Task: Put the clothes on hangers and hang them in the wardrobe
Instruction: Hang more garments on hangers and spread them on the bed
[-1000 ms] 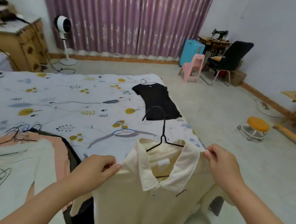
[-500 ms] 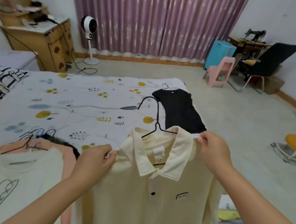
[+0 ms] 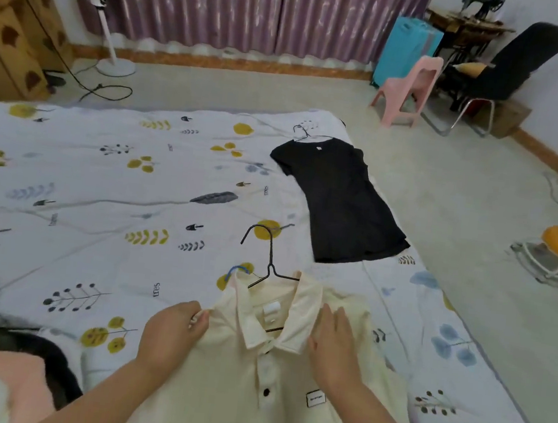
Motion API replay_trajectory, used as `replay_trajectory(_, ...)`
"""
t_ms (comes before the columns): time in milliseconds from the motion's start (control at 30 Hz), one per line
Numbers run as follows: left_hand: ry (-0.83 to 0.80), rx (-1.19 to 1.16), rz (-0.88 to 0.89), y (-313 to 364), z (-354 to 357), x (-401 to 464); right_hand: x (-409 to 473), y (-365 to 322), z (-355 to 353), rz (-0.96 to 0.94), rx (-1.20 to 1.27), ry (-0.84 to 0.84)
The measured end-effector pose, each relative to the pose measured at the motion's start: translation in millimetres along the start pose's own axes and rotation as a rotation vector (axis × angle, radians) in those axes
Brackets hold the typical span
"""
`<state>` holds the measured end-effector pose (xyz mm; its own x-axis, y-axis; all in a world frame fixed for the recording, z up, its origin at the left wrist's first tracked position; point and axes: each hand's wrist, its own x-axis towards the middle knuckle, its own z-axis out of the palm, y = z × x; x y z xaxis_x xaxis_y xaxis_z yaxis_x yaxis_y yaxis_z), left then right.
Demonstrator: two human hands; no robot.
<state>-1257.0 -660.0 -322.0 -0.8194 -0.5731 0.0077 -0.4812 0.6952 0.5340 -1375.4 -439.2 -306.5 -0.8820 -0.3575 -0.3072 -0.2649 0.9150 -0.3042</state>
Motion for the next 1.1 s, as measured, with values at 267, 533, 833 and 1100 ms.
replay_trajectory(267,-0.167,0.077,-0.084,-74,95,48,49,2,106,0.030,-0.094,-0.332)
replay_trajectory(533,-0.223,0.386,0.208,-103,143,5,61,6,153,0.056,-0.154,-0.410)
replay_trajectory(833,-0.685,0.579,0.075,-72,108,11,55,-12,98,0.003,-0.161,-0.458)
replay_trajectory(1100,-0.689,0.307,-0.073,-27,37,-33,-9,-28,16,-0.099,-0.166,-0.505)
